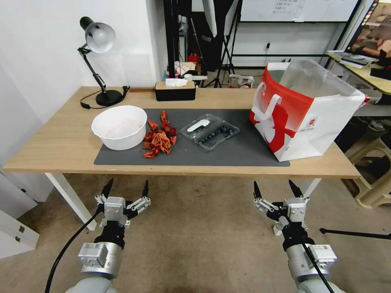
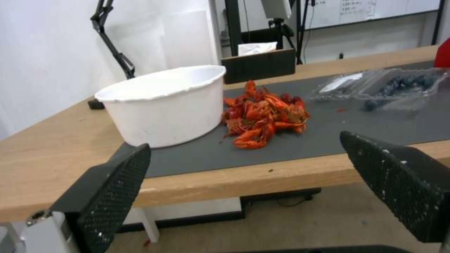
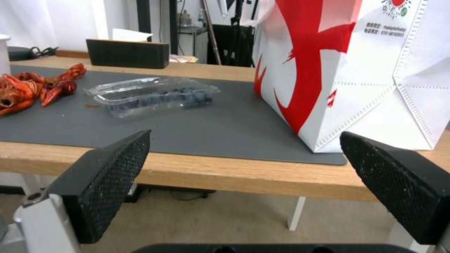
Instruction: Close the takeout container lid, then place the container into the takeout bag.
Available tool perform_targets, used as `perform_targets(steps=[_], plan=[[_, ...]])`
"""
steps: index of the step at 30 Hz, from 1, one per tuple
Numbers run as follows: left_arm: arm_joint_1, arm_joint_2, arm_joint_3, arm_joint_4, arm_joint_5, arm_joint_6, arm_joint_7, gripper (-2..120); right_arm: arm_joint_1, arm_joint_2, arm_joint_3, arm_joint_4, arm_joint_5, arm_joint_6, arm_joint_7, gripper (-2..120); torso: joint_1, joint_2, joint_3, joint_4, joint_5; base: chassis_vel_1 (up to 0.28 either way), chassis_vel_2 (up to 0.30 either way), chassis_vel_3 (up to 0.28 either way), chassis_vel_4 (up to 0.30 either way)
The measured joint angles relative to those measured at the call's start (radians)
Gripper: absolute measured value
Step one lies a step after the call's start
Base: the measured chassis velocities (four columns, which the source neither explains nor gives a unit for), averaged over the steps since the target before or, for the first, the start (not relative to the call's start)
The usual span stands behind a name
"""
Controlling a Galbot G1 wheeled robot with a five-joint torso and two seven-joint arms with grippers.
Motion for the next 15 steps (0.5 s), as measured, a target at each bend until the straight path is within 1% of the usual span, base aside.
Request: perform_targets(steps=[15], plan=[[0.0,0.0,0.0,0.0,0.0,0.0,0.0,100,0.0,0.0,0.0,0.0,0.0,0.0,0.0,100,0.0,0.0,0.0,0.0,0.0,0.0,0.0,0.0,0.0]])
